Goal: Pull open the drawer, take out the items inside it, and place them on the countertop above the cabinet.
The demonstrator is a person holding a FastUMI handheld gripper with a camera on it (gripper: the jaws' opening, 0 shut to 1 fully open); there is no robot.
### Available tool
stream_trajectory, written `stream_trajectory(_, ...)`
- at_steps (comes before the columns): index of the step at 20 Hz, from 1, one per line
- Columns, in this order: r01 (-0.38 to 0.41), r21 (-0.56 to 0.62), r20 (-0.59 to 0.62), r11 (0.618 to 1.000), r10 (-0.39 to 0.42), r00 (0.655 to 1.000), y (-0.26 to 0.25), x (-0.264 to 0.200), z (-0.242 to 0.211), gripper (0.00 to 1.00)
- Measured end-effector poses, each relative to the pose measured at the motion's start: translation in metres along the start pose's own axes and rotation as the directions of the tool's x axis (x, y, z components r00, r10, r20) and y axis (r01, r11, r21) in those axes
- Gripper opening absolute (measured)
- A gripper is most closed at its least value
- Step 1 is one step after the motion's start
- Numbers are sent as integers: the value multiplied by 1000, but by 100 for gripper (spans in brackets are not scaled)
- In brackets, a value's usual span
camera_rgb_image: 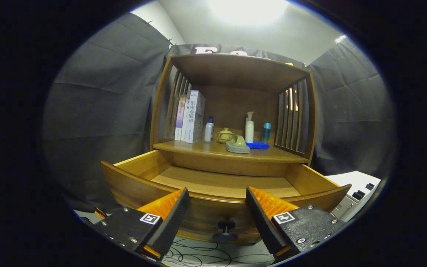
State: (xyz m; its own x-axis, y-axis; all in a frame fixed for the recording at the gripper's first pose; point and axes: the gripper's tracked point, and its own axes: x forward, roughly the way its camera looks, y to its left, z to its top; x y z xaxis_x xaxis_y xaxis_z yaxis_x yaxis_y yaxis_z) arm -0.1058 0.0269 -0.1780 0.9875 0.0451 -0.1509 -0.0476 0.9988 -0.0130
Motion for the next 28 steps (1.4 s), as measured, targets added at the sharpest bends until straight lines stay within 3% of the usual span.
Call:
stream_trajectory(4,20,-16,-51,1000,-21,998,2,-15,-25,95)
stream_trajectory(7,-8,-34,-71,999,5,997,10,-9,-33,95)
stream_trajectory(13,90,-42,-91,995,-94,991,-9,-1,-37,95)
stream_trajectory(20,50,32,-132,998,-45,990,-17,17,-37,93)
stream_trajectory(28,43,59,-119,997,-36,992,-22,72,-25,92)
